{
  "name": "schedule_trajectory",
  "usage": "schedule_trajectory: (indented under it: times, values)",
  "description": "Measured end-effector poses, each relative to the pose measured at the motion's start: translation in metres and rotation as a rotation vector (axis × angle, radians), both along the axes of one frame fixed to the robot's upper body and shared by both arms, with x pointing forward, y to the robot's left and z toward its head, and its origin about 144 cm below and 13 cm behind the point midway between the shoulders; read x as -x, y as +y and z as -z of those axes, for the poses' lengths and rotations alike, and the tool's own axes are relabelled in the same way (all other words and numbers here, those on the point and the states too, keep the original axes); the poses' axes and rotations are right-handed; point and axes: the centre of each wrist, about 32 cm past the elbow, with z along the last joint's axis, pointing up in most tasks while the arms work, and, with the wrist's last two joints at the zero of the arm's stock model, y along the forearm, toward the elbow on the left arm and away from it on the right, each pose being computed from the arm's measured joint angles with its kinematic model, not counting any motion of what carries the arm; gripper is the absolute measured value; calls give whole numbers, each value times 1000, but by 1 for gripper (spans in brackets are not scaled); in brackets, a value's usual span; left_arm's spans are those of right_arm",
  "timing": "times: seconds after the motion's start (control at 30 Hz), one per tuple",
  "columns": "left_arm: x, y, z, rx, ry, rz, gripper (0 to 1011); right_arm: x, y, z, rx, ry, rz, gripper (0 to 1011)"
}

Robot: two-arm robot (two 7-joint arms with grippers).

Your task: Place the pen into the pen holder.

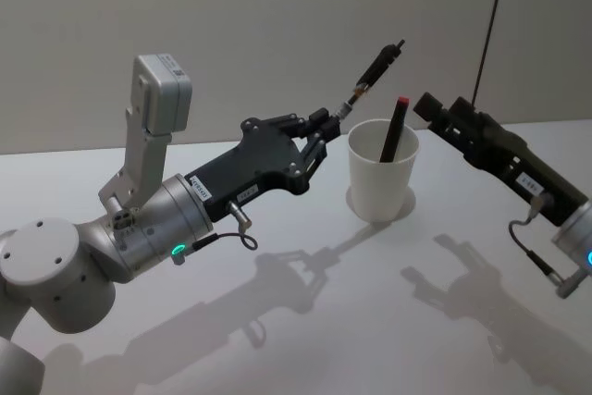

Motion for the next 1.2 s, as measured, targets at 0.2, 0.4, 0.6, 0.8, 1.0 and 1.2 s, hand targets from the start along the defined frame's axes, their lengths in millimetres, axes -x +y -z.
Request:
schedule_trajectory:
  times: [0.2,0.4,0.6,0.8,1.0,1.2]
  values:
    - [-1,0,0,3,-1,26,115,-3,2,-1,-14,3,-16,1001]
    - [-1,-1,-1,7,-2,47,115,-4,4,-1,-20,5,-23,1001]
    - [-2,-1,-1,10,-2,66,115,-6,7,-1,-28,7,-30,1001]
    - [-2,-2,-2,11,-1,75,115,-7,10,-2,-32,10,-34,1001]
    - [-2,-2,-2,12,0,81,115,-11,14,-1,-37,15,-43,1001]
    - [-2,-3,-2,13,0,85,116,-16,18,0,-43,20,-52,1001]
